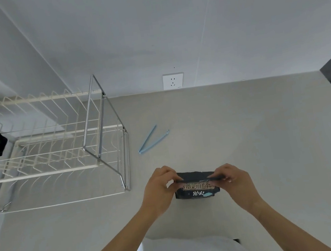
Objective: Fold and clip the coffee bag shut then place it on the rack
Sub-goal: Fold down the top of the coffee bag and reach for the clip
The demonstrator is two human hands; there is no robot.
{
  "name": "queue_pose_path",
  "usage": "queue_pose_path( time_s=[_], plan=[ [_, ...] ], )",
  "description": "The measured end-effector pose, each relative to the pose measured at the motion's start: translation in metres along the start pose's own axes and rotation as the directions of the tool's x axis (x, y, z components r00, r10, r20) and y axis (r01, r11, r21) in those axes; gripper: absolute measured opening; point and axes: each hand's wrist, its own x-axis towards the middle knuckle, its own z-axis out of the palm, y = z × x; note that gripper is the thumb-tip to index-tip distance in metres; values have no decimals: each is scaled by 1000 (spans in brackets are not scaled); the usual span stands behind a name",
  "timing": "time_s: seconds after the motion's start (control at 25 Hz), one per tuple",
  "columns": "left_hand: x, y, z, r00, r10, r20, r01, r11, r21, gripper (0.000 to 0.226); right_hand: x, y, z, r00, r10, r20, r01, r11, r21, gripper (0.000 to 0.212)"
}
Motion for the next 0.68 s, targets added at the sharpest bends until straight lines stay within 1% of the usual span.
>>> queue_pose_path(
  time_s=[0.12,0.24,0.32,0.44,0.52,0.6,0.68],
  plan=[
    [-24,-8,-2,1000,-13,8,13,1000,-12,13,-16,0,7,997,-47,65,53,995,-90,27],
    [-36,-12,-2,998,-56,33,57,998,-11,11,-26,1,15,990,-47,135,69,984,-166,18],
    [-38,-12,-3,995,-84,51,85,996,-10,10,-28,0,17,989,-47,142,73,980,-183,17],
    [-34,-14,-6,998,-31,51,27,997,78,10,-26,-4,19,986,-109,123,137,958,-252,19],
    [-31,-12,-5,997,23,78,-34,989,142,10,-21,-8,23,979,-135,152,177,933,-312,18],
    [-28,-7,-1,992,71,107,-91,975,203,14,-17,-11,30,974,-117,195,177,929,-325,16],
    [-24,-4,6,992,97,81,-112,973,204,16,-14,-9,33,976,-92,196,147,946,-290,16]
  ],
)
